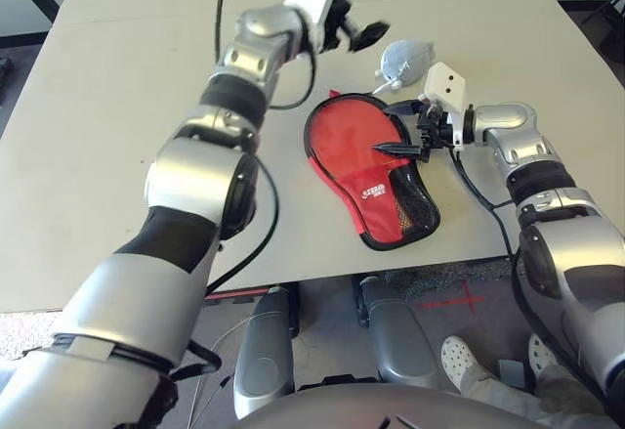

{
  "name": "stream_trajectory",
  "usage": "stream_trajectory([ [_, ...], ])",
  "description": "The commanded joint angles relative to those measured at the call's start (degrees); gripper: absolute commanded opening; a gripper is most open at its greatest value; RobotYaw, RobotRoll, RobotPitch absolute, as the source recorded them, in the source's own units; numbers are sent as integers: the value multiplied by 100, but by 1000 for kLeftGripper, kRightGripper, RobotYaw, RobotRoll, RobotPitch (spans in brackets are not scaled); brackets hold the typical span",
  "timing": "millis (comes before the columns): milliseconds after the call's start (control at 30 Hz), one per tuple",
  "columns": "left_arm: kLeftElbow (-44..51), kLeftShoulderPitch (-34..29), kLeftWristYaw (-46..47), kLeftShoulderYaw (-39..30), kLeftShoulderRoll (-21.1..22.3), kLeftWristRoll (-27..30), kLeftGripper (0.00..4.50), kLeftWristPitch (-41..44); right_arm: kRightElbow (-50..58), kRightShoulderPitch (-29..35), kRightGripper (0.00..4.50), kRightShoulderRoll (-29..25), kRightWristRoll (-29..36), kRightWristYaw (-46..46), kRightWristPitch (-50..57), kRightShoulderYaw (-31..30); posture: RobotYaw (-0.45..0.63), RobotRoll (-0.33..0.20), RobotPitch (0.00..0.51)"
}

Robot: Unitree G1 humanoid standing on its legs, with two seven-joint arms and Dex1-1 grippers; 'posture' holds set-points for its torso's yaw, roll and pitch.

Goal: Store the ping-pong paddle in its case and zip it.

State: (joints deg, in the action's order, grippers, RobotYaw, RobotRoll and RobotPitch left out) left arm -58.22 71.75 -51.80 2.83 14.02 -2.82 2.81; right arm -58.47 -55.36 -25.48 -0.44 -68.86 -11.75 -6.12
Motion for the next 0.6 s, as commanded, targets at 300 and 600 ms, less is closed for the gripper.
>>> stream_trajectory([
  [300, 3280, -2196, -578, 634, 209, 274, 4480, 1795, -525, 248, 4500, -46, -427, 247, 206, -304, -43, 0, 254],
  [600, 4037, -2773, -608, 911, 575, 333, 4480, 2485, -570, 205, 4500, -100, -424, 239, 198, -294, -42, 0, 249],
])
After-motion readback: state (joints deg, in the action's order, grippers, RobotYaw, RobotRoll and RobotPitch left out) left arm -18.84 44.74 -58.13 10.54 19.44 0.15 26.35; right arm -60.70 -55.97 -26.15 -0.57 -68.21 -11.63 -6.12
